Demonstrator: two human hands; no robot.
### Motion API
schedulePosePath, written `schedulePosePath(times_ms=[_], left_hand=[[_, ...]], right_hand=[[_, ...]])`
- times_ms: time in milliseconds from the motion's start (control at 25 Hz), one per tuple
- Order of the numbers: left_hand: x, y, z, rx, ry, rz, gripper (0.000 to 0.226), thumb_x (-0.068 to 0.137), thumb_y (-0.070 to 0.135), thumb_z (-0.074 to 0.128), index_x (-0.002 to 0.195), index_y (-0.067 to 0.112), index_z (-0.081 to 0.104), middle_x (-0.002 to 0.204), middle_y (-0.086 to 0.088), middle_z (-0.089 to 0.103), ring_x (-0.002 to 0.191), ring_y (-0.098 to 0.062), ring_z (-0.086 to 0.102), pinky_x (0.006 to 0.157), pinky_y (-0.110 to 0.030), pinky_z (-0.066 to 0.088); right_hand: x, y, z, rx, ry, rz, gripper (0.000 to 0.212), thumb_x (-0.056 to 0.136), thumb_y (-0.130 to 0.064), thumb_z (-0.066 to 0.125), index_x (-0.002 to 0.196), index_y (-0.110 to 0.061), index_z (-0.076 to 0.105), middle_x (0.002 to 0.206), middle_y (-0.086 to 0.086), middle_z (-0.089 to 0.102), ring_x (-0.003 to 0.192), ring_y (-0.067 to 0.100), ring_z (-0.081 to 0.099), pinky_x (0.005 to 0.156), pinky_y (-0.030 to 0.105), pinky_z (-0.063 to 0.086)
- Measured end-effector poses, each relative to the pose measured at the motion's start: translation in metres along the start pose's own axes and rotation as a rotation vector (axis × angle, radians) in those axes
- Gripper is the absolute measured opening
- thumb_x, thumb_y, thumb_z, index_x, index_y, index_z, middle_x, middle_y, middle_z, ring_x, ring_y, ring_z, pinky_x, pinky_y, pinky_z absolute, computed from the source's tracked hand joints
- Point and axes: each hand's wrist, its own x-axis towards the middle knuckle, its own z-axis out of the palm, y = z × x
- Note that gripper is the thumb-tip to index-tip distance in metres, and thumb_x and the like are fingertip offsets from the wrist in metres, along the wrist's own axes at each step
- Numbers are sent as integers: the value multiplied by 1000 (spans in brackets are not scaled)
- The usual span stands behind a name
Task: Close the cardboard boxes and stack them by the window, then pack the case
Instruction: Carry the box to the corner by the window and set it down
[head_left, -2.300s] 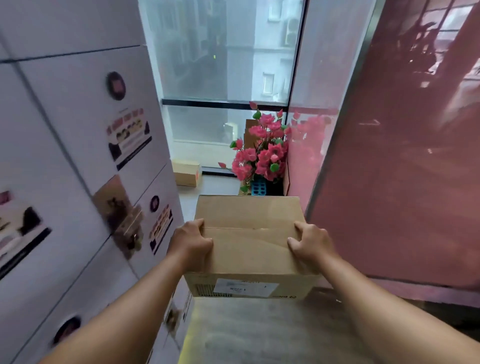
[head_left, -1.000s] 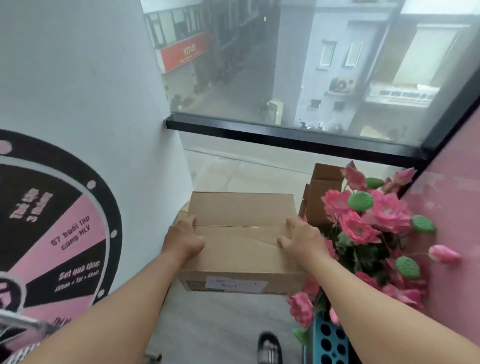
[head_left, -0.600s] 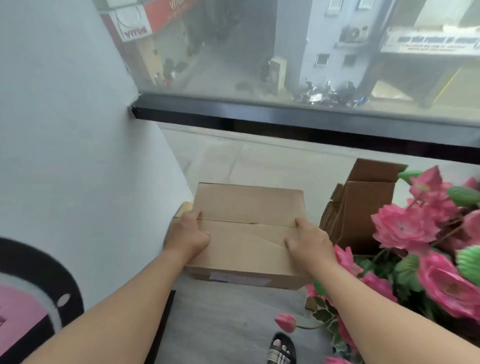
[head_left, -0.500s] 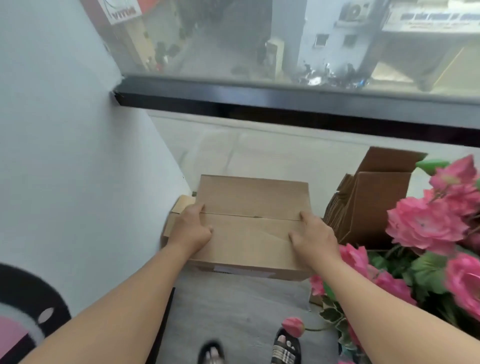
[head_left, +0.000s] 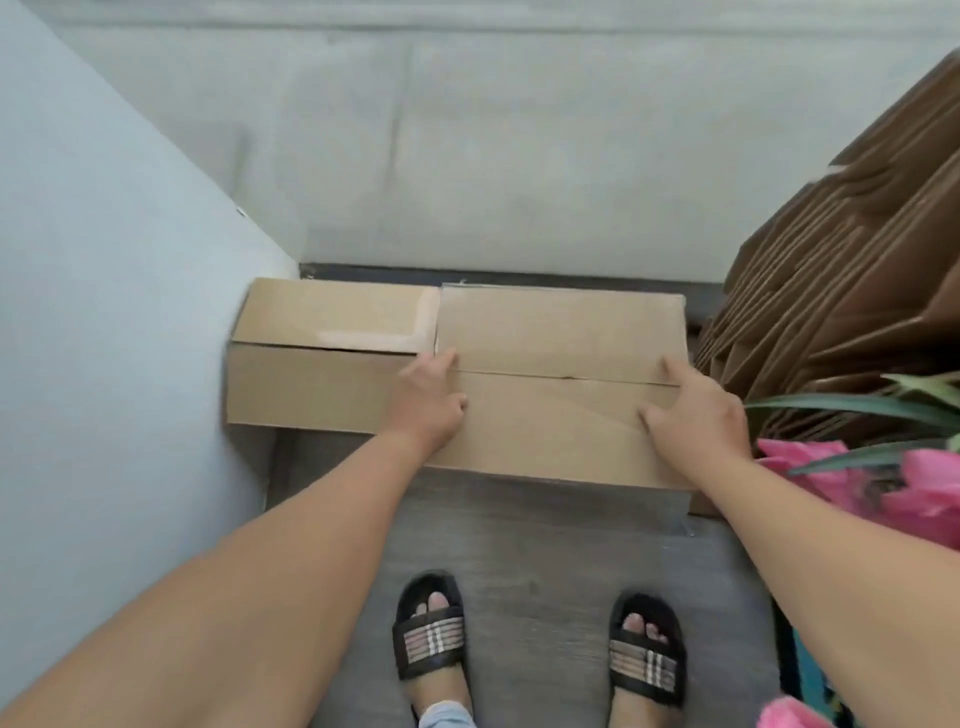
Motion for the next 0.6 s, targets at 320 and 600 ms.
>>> schedulePosePath(times_ms=[320, 600], left_hand=[[91, -36, 73, 199, -21, 58, 36, 89, 15, 67, 120, 1, 56, 123, -23, 53, 116, -37, 54, 97, -37, 41], [84, -28, 89, 457, 11, 48, 23, 88, 8, 53, 110, 2, 48, 117, -23, 46, 98, -43, 57, 72, -39, 38]], right_hand=[[89, 22, 83, -25, -36, 1, 73, 87, -24, 71, 151, -35, 38, 138, 11, 56, 125, 39, 51, 101, 43, 45], [86, 29, 99, -144, -68, -47, 71, 94, -32, 65, 154, -30, 27, 134, 13, 49, 119, 38, 51, 94, 45, 45]])
